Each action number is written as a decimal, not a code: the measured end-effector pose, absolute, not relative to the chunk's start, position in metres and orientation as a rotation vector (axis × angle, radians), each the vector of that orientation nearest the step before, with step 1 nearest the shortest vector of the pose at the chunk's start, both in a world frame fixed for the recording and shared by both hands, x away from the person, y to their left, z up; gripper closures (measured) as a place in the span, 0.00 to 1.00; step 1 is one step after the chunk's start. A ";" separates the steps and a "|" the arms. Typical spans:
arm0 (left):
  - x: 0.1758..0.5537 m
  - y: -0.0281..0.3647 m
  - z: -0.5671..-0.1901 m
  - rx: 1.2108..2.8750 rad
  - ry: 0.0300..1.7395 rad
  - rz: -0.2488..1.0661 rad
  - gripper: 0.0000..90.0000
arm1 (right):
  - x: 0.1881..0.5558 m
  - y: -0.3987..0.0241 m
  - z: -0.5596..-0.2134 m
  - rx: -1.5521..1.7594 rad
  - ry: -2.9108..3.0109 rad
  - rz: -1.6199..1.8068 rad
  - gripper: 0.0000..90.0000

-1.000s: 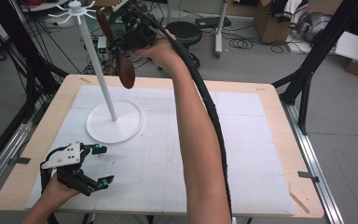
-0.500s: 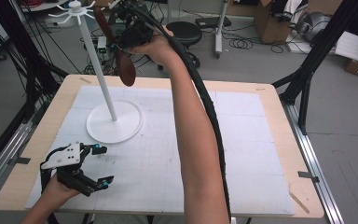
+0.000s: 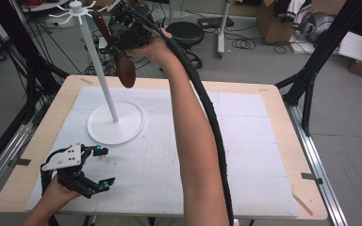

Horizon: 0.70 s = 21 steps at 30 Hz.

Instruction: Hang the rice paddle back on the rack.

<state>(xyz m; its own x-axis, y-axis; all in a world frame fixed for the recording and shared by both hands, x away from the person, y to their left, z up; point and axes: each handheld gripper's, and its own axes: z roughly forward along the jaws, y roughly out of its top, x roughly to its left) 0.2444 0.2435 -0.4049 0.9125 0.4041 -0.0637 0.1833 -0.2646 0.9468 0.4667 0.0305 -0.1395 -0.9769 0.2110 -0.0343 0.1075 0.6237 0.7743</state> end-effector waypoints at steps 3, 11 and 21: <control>0.244 0.244 -0.405 1.849 0.433 0.224 0.02 | 0.467 0.032 -0.140 0.266 2.719 1.293 0.87; 0.244 0.244 -0.405 1.851 0.432 0.225 0.02 | 0.469 0.032 -0.144 0.280 2.706 1.319 0.86; 0.244 0.244 -0.405 1.854 0.432 0.221 0.02 | 0.470 0.023 -0.153 0.277 2.695 1.403 0.62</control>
